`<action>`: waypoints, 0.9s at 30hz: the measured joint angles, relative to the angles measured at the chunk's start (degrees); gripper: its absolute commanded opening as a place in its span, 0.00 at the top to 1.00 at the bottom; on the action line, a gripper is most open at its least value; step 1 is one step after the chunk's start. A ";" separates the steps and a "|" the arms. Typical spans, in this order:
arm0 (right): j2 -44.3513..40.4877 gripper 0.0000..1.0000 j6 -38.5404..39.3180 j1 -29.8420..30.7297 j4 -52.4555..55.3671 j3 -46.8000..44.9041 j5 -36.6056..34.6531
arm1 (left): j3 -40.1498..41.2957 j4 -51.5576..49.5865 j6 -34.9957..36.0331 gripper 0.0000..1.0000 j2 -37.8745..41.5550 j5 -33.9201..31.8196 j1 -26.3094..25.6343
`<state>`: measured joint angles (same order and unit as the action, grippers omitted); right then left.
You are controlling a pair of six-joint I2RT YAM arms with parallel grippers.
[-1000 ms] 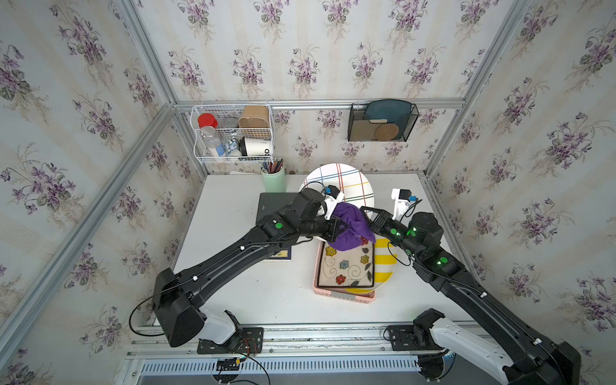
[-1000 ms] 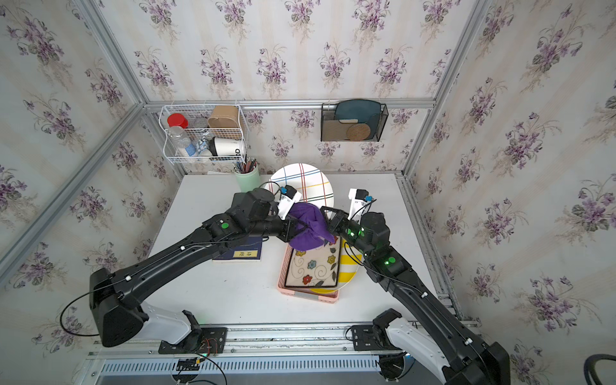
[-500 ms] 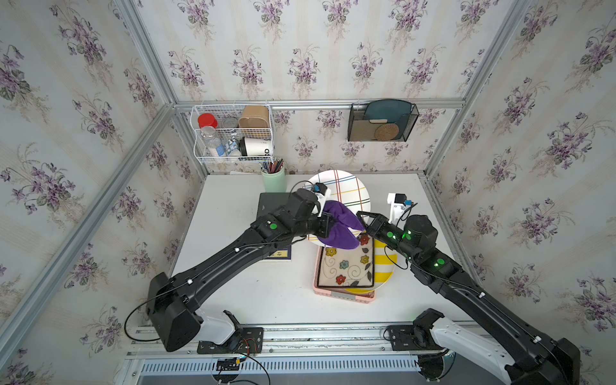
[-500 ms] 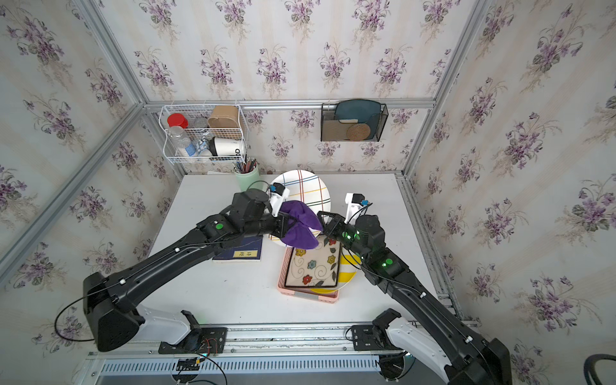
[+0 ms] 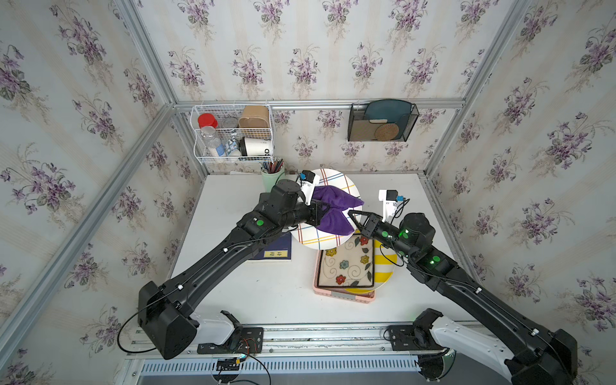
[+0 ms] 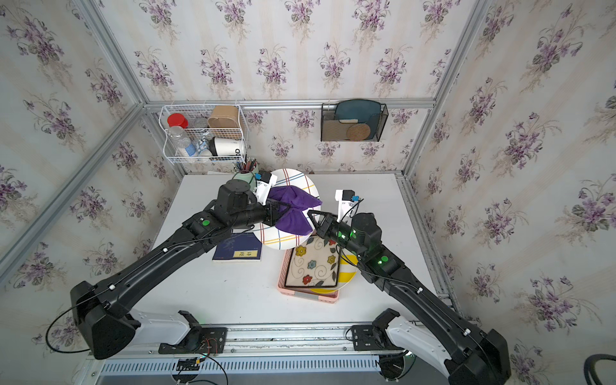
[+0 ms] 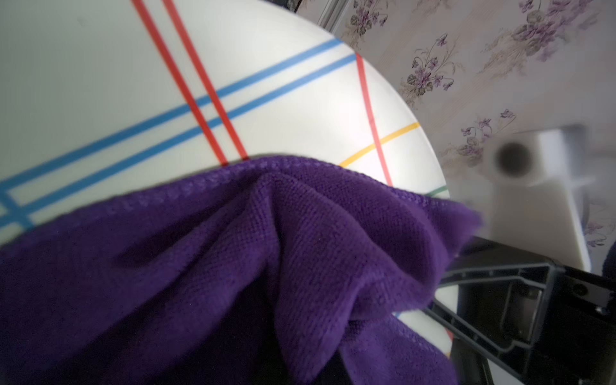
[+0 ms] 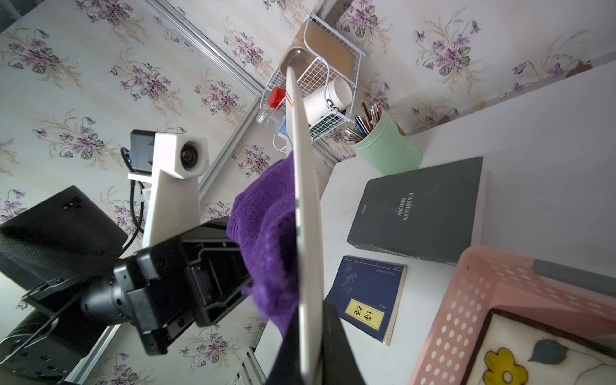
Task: Wipe the wet plate dry
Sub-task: Wipe the plate with towel.
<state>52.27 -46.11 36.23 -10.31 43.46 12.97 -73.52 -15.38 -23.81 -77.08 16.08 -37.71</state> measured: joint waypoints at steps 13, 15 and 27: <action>1.57 1.00 0.85 0.83 5.88 2.08 -0.26 | -13.97 -1.22 1.38 1.00 -11.91 -0.37 -9.01; -1.40 1.00 0.87 1.01 5.90 0.90 -1.29 | -13.05 -0.33 1.51 1.00 -10.40 -1.09 -8.57; 1.31 1.00 -0.81 2.10 1.31 -1.51 1.53 | -16.22 -0.52 1.29 1.00 -12.83 -2.54 -6.49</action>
<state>53.58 -46.92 38.33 -8.99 41.95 14.50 -89.73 -15.90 -22.52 -89.91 13.54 -44.21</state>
